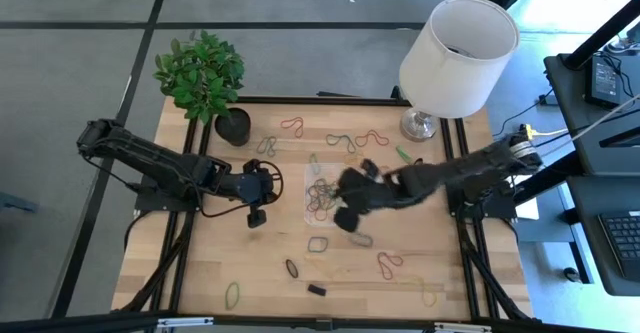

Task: Pick and place rubber bands into bin
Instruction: Put the green rubber band into the transparent container

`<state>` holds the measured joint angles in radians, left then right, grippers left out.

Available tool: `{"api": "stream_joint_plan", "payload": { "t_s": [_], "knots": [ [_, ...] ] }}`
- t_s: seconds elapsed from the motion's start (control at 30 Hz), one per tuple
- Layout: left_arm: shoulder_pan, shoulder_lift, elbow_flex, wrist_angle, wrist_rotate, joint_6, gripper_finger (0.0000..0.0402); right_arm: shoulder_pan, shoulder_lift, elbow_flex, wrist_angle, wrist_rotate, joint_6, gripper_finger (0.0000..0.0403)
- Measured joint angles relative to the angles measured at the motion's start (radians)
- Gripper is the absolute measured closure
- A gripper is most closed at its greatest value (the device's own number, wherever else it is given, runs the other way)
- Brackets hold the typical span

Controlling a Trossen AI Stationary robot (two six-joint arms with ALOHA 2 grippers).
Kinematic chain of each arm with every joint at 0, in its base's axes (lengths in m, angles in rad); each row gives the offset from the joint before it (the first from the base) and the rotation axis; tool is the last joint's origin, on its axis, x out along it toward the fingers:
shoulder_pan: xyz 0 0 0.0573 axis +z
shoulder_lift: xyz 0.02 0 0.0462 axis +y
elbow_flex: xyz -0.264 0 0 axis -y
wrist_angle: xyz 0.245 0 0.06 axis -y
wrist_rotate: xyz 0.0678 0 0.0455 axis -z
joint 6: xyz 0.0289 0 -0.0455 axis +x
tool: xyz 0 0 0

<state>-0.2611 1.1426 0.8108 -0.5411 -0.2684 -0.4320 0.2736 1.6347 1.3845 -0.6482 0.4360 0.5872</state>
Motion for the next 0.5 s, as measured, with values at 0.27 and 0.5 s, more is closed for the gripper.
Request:
{"api": "stream_joint_plan", "payload": {
  "t_s": [0.27,0.5],
  "knots": [
    [0.000,0.000,0.000,0.000,0.000,0.000,0.0398,-0.093,0.237,0.108,0.015,-0.174,-0.118,0.0403],
    [0.000,0.000,0.000,0.000,0.000,0.000,0.0398,-0.093,0.303,0.109,-0.100,-0.205,0.019,0.0391]
  ]
}}
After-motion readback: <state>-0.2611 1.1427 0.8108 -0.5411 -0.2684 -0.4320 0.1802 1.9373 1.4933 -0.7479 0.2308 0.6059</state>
